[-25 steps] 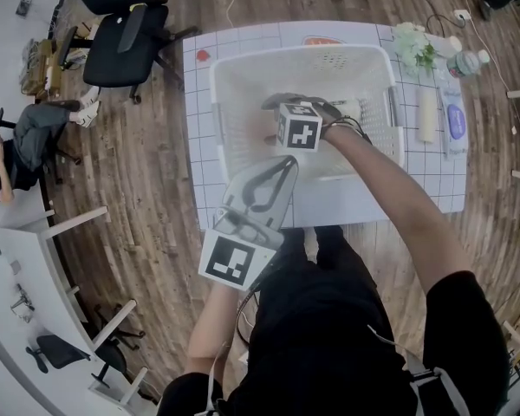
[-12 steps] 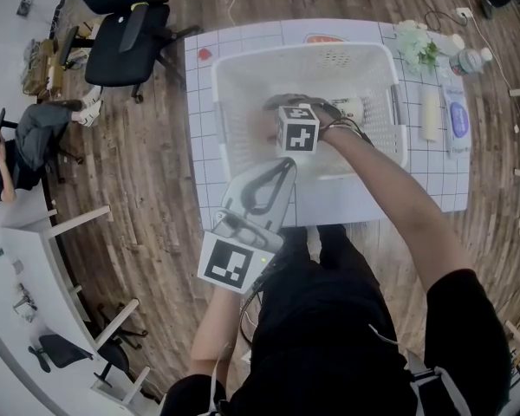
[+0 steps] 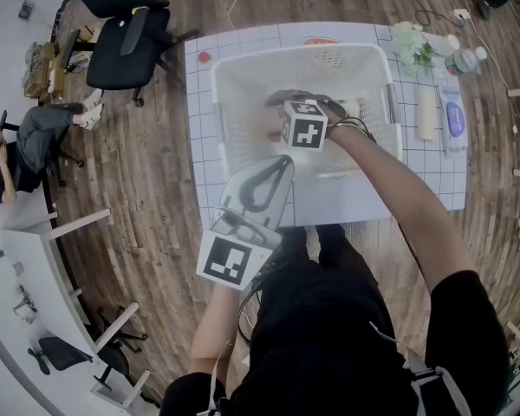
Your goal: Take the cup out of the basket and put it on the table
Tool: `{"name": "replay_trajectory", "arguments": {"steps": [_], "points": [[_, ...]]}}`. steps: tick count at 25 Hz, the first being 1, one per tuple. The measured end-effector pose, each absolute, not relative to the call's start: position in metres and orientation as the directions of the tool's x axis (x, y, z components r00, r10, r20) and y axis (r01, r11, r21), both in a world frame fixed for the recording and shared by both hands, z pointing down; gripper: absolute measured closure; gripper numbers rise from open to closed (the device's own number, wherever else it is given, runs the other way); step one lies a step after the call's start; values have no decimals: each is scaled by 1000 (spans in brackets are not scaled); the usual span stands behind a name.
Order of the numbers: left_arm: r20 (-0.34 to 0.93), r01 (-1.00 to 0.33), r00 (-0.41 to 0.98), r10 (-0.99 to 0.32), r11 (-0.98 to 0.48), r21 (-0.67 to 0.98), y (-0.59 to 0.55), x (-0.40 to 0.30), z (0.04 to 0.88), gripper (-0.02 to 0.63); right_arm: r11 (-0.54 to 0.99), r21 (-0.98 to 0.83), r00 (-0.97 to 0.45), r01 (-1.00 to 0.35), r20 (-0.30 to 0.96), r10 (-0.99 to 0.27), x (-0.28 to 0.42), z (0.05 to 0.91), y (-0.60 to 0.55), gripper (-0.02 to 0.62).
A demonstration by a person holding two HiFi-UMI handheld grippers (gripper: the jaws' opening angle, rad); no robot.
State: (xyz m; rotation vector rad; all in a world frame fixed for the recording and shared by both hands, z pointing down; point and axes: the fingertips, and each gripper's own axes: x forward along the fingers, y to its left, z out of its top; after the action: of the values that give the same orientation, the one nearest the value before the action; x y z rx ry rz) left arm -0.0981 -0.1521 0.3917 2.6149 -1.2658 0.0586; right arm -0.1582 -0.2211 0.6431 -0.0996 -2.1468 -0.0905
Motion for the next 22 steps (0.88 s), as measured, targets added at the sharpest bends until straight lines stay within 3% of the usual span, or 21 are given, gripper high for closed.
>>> {"name": "replay_trajectory", "arguments": {"steps": [22], "points": [[66, -778, 626, -777, -617, 119, -145, -87, 353, 595, 989, 118, -741, -89, 656, -145, -121, 505, -238, 273]]}}
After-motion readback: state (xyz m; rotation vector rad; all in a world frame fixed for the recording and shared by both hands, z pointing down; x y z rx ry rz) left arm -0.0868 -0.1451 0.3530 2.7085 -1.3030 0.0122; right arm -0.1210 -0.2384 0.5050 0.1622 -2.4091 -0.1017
